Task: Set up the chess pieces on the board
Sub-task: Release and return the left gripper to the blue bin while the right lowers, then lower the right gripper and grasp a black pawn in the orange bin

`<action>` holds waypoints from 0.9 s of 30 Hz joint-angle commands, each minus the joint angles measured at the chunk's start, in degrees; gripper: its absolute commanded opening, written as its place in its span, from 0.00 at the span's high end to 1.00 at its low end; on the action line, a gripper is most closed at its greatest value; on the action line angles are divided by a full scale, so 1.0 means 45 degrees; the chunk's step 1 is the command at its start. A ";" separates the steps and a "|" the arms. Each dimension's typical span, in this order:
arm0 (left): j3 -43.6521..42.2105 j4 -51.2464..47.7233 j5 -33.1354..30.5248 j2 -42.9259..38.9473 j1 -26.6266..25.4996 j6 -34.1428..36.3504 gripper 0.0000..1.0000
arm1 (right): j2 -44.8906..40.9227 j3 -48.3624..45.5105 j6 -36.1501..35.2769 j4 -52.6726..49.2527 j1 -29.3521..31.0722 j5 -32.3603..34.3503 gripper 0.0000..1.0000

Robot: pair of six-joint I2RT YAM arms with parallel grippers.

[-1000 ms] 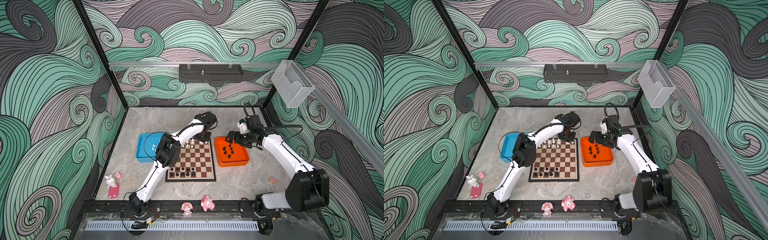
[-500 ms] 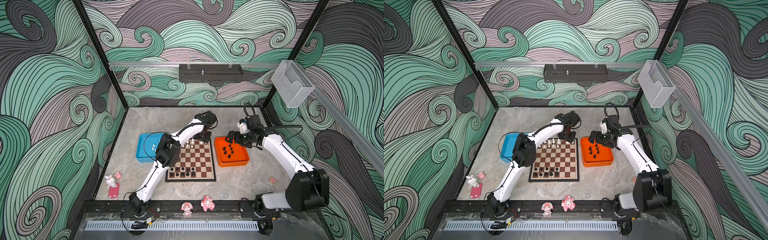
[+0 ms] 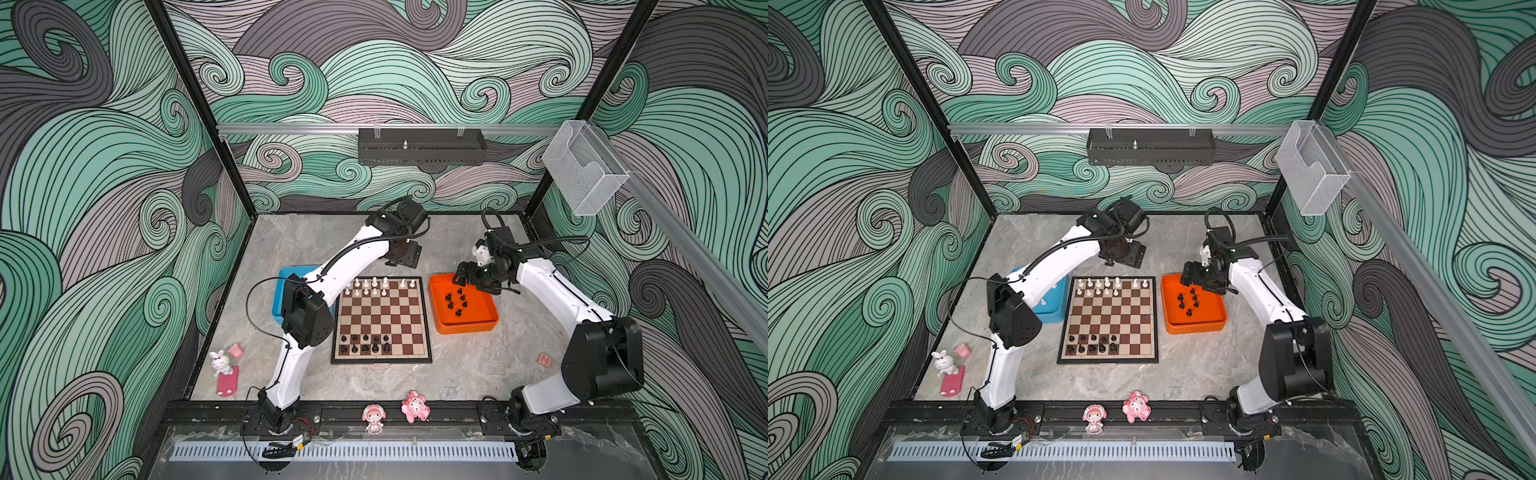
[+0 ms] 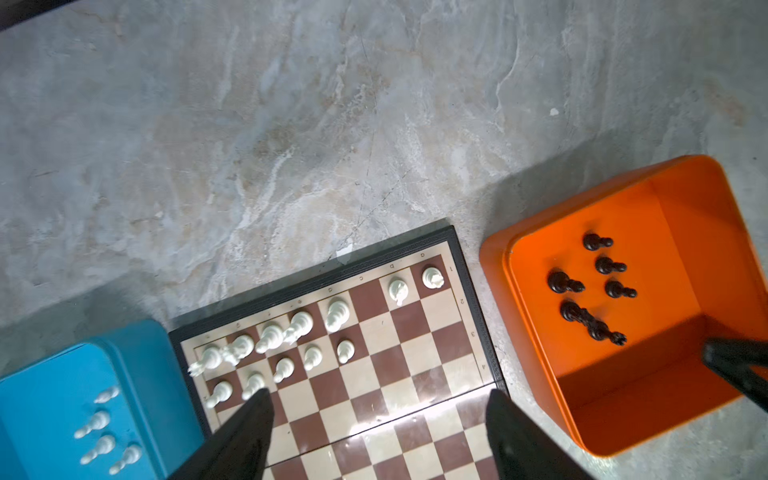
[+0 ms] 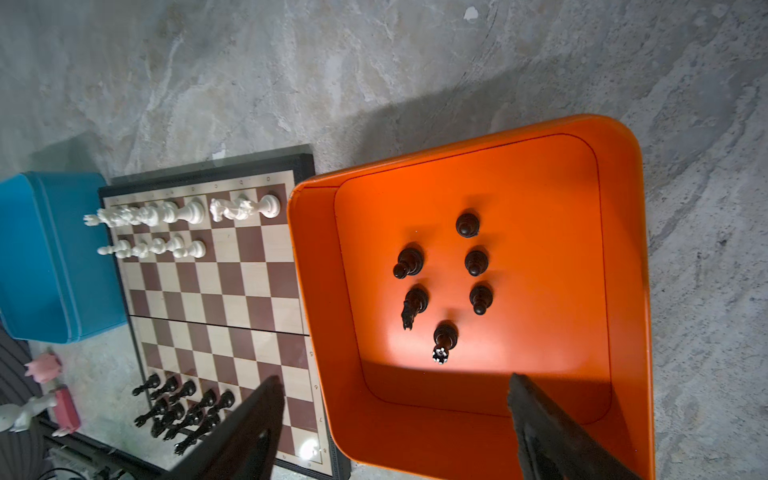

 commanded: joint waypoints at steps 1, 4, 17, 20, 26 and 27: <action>-0.1972 0.0794 -0.0470 -0.1209 0.0622 -0.0289 0.17 | 0.0582 0.0635 -0.0172 -0.0536 0.0569 0.0825 0.20; -0.3854 0.1659 -0.0435 -0.2405 0.1334 -0.0452 0.16 | 0.1215 0.0962 -0.0212 -0.0650 0.0963 0.1311 0.26; -0.8023 0.2125 0.0228 -0.5587 0.5026 -0.0065 0.16 | 0.3149 0.2006 -0.0231 -0.0768 0.1507 0.2345 0.49; -0.8516 0.2323 0.0427 -0.5890 0.5366 -0.0010 0.16 | 0.3459 0.2208 -0.0202 -0.0807 0.1698 0.2427 0.51; -0.8704 0.2445 0.1005 -0.5734 0.5588 -0.0067 0.16 | 0.4036 0.2350 -0.0036 -0.0825 0.2047 0.2506 0.53; -0.8657 0.2413 0.1077 -0.5687 0.5594 -0.0115 0.16 | 0.4105 0.2339 -0.0008 -0.0818 0.2088 0.2547 0.54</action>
